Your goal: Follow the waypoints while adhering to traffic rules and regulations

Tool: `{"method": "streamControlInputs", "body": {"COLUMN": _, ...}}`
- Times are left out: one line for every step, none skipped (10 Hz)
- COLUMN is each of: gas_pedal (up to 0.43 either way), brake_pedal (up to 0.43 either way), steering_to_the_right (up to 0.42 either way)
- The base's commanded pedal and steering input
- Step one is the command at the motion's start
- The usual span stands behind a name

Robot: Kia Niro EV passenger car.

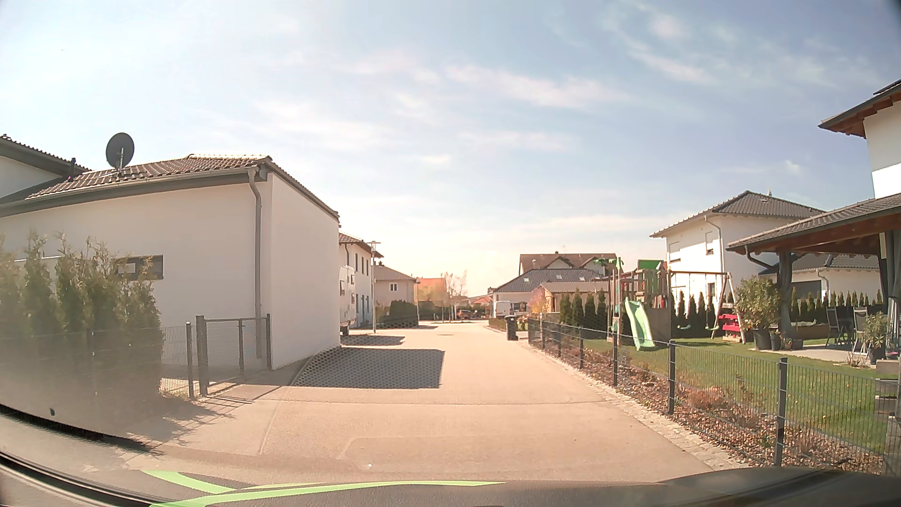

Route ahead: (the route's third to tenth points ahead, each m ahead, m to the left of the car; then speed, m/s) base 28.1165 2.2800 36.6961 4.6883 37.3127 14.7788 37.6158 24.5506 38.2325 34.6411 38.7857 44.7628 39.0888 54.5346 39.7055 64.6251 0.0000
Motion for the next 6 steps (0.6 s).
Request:
{"method": "streamControlInputs", "body": {"gas_pedal": 0.000, "brake_pedal": 0.402, "steering_to_the_right": 0.000}}
{"method": "streamControlInputs", "body": {"gas_pedal": 0.000, "brake_pedal": 0.402, "steering_to_the_right": 0.000}}
{"method": "streamControlInputs", "body": {"gas_pedal": 0.000, "brake_pedal": 0.402, "steering_to_the_right": 0.000}}
{"method": "streamControlInputs", "body": {"gas_pedal": 0.000, "brake_pedal": 0.402, "steering_to_the_right": 0.000}}
{"method": "streamControlInputs", "body": {"gas_pedal": 0.000, "brake_pedal": 0.402, "steering_to_the_right": 0.000}}
{"method": "streamControlInputs", "body": {"gas_pedal": 0.000, "brake_pedal": 0.402, "steering_to_the_right": 0.000}}
